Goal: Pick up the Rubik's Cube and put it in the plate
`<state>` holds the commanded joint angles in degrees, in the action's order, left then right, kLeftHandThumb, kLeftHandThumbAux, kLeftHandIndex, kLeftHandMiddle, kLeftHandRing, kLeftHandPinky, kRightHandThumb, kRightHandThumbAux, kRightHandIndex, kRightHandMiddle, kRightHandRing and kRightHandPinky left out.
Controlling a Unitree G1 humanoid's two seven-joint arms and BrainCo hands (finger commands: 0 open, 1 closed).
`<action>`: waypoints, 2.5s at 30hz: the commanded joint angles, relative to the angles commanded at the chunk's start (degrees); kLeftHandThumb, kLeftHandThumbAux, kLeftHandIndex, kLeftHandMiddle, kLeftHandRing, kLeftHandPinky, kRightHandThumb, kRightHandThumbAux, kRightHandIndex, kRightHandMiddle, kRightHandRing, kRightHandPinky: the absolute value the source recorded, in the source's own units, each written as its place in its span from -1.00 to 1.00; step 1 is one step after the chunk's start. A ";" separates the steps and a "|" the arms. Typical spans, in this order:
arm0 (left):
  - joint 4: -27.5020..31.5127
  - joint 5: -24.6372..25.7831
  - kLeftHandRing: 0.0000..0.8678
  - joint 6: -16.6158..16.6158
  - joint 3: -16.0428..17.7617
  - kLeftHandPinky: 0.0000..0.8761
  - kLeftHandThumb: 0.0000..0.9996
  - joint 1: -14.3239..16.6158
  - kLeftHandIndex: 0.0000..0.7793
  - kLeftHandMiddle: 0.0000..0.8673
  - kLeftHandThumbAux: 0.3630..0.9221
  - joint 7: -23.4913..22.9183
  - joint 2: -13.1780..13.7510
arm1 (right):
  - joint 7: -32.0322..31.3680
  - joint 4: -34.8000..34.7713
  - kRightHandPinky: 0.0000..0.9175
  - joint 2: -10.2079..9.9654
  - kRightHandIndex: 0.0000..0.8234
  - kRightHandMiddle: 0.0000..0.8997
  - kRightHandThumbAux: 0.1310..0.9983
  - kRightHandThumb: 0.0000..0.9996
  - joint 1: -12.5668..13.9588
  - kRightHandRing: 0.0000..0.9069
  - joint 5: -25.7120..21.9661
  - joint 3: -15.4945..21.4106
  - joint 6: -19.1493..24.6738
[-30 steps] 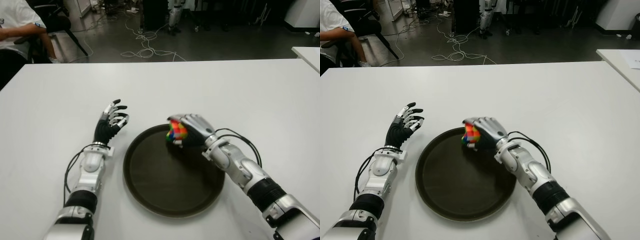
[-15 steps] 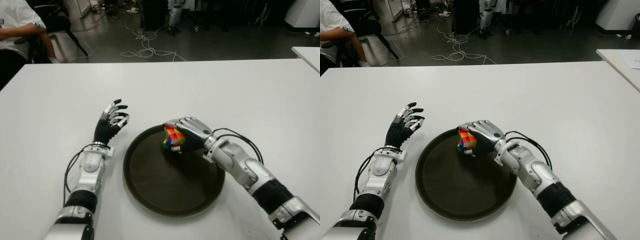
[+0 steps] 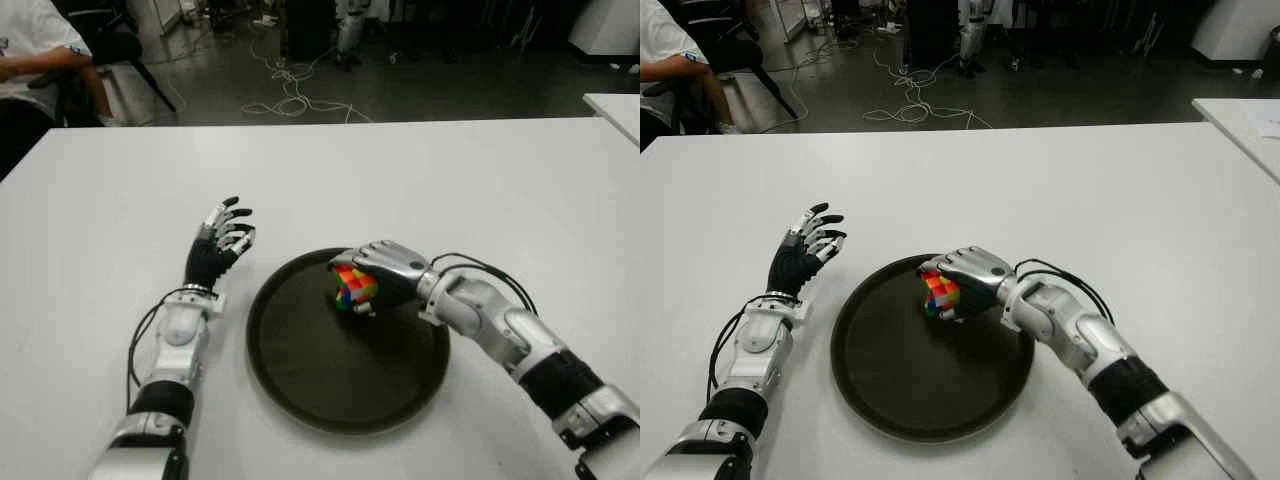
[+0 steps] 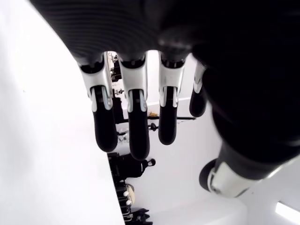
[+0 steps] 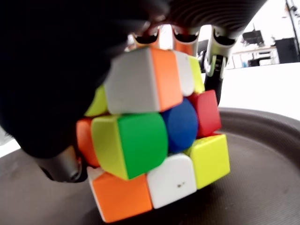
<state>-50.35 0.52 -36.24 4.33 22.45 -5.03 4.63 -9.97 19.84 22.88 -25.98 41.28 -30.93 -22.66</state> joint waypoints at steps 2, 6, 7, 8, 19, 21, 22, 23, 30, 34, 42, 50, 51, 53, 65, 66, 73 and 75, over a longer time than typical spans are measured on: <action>-0.05 -0.25 -0.25 0.11 -0.10 -0.15 0.13 0.06 -0.63 -0.39 0.31 0.18 0.09 | -0.05 0.01 -0.33 0.06 0.06 -0.15 0.26 0.87 0.10 0.07 -0.05 0.20 -0.19; -0.21 -0.93 -0.25 0.31 -0.23 -0.17 0.16 0.11 -0.63 -0.38 0.30 0.96 0.24 | -0.14 -1.35 -0.33 0.18 0.06 -0.14 0.26 0.87 0.43 0.06 -0.48 0.98 -0.08; -0.32 -1.04 -0.26 0.34 -0.23 -0.18 0.16 0.17 -0.63 -0.39 0.29 1.10 0.24 | -0.05 -1.63 -0.35 0.24 0.06 -0.13 0.26 0.88 0.51 0.06 -0.56 1.18 -0.14; -0.39 -1.11 -0.26 0.36 -0.22 -0.18 0.16 0.22 -0.63 -0.39 0.29 1.19 0.24 | 0.00 -1.80 -0.36 0.28 0.06 -0.13 0.26 0.88 0.56 0.06 -0.60 1.32 -0.18; -1.12 -1.61 -0.26 -0.31 -0.18 -0.14 0.18 0.37 -0.64 -0.41 0.26 1.54 0.07 | 7.32 2.03 -0.33 -0.89 0.09 -0.08 0.25 0.88 1.56 0.02 -0.41 1.98 -3.95; -1.09 -1.46 -0.26 -0.38 -0.15 -0.13 0.19 0.35 -0.64 -0.41 0.26 1.31 0.04 | 7.64 2.78 -0.30 -0.90 0.09 -0.08 0.25 0.88 1.25 0.01 -0.89 1.98 -5.30; -0.98 -1.43 -0.25 -0.35 -0.16 -0.13 0.20 0.31 -0.64 -0.40 0.25 1.24 0.01 | 7.85 3.33 -0.28 -0.87 0.09 -0.08 0.25 0.88 1.04 0.01 -1.09 1.92 -6.24; -0.89 -1.41 -0.25 -0.33 -0.17 -0.13 0.20 0.28 -0.64 -0.41 0.26 1.20 0.00 | 7.99 3.74 -0.27 -0.86 0.09 -0.08 0.25 0.88 0.89 0.01 -1.21 1.90 -6.94; -1.11 -0.26 -0.26 -1.06 0.34 -0.11 0.21 0.30 -0.64 -0.42 0.27 -0.07 -0.18 | 9.58 7.99 -0.49 -1.04 0.00 -0.43 0.34 0.55 -0.65 -0.50 -1.01 1.58 -12.73; -3.39 0.23 -0.27 -1.94 0.91 -0.14 0.20 0.98 -0.64 -0.42 0.27 -0.41 -0.15 | 9.36 9.93 -0.87 -0.92 -0.79 -0.88 0.35 -0.34 -1.56 -0.89 -0.41 1.41 -14.42; -3.76 -1.09 -0.27 -1.67 0.44 -0.14 0.17 1.44 -0.65 -0.41 0.26 1.11 0.15 | 9.33 12.34 -0.99 -1.00 -0.99 -0.99 0.08 -0.86 -2.86 -1.00 0.51 1.29 -14.68; -3.88 -1.59 -0.30 -1.80 0.39 -0.20 0.15 1.62 -0.66 -0.42 0.35 1.87 0.04 | 11.17 15.00 -1.00 -1.49 -1.00 -1.00 -0.03 -0.98 -3.89 -1.00 1.66 1.11 -13.91; -3.88 -1.50 -0.30 -1.74 0.46 -0.21 0.15 1.66 -0.66 -0.43 0.35 1.85 -0.01 | 11.23 15.40 -1.00 -1.63 -1.00 -1.00 -0.03 -0.99 -4.04 -1.00 1.68 1.12 -13.73; -3.89 -1.36 -0.31 -1.65 0.55 -0.23 0.15 1.72 -0.65 -0.43 0.35 1.78 -0.06 | 11.20 15.81 -1.00 -1.81 -1.00 -1.00 -0.05 -1.00 -4.18 -1.00 1.59 1.16 -13.43; -4.96 -1.26 -0.29 -1.91 0.73 -0.21 0.17 2.25 -0.65 -0.42 0.30 1.72 -0.07 | 11.42 19.62 -1.00 -3.25 -1.00 -1.00 -0.24 -1.00 -5.25 -1.00 0.90 1.55 -11.20; -5.06 -1.24 -0.29 -1.91 0.74 -0.19 0.17 2.28 -0.65 -0.41 0.29 1.68 -0.03 | 11.56 19.88 -1.00 -3.33 -1.00 -1.00 -0.25 -1.00 -5.32 -1.00 0.95 1.53 -11.08; -4.87 -0.98 -0.26 -1.73 0.86 -0.17 0.18 2.22 -0.64 -0.39 0.27 1.48 -0.14 | 12.80 22.24 -1.00 -3.40 -1.00 -1.00 -0.27 -1.00 -6.43 -1.00 1.34 1.12 -11.79; -4.63 -1.04 -0.26 -1.35 0.78 -0.17 0.18 2.18 -0.64 -0.39 0.26 1.46 -0.17 | 13.27 23.07 -1.00 -3.41 -1.00 -1.00 -0.26 -1.00 -6.84 -1.00 1.66 0.88 -12.01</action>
<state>-54.98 -0.52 -37.59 5.11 24.63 -3.57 4.46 3.30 42.91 19.47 -32.81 42.94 -30.06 -34.67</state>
